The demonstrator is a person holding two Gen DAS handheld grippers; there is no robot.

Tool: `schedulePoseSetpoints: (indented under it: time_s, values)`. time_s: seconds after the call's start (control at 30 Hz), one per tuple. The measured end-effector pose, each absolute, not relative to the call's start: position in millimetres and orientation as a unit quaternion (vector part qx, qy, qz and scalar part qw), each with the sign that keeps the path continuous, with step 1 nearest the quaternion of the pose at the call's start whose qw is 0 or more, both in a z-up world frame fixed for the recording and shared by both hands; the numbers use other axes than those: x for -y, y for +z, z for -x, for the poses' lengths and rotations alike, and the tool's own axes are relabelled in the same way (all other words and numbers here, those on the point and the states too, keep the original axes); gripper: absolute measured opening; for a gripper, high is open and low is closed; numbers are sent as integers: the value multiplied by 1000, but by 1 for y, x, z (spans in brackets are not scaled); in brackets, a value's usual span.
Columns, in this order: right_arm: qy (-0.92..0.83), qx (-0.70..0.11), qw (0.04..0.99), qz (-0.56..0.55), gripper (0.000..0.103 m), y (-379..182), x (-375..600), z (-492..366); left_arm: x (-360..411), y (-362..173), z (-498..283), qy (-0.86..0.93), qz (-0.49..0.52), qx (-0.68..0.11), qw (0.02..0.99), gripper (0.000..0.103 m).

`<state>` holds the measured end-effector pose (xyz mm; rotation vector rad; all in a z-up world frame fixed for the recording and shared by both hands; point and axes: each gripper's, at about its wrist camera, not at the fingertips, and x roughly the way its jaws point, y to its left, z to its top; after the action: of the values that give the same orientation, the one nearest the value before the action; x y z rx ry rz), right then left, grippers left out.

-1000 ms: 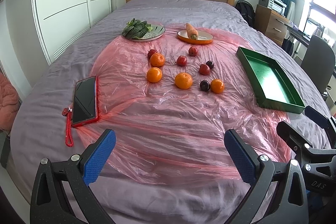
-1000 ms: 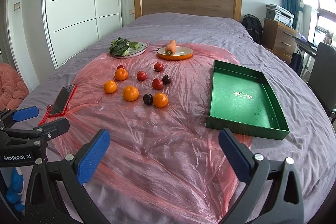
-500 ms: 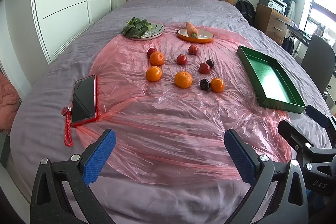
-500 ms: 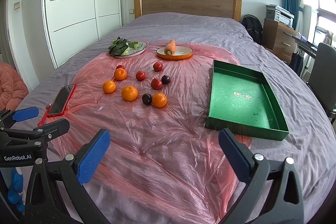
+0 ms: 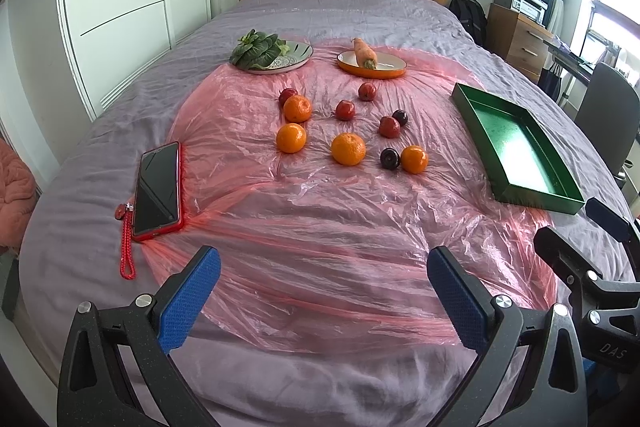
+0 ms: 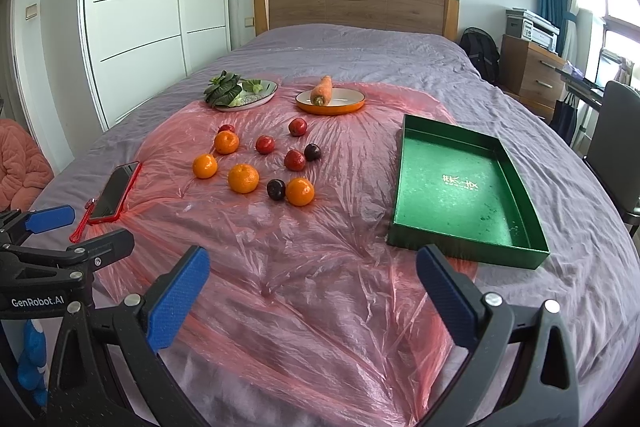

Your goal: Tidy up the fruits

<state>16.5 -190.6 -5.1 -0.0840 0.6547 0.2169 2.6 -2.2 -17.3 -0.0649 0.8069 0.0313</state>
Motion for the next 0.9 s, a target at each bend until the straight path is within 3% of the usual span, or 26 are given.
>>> schedulePoseSetpoints:
  time_s: [0.9]
  values:
    - [247, -336, 906, 72, 103, -11, 195, -72, 2, -27, -38, 5, 27, -419, 907, 102]
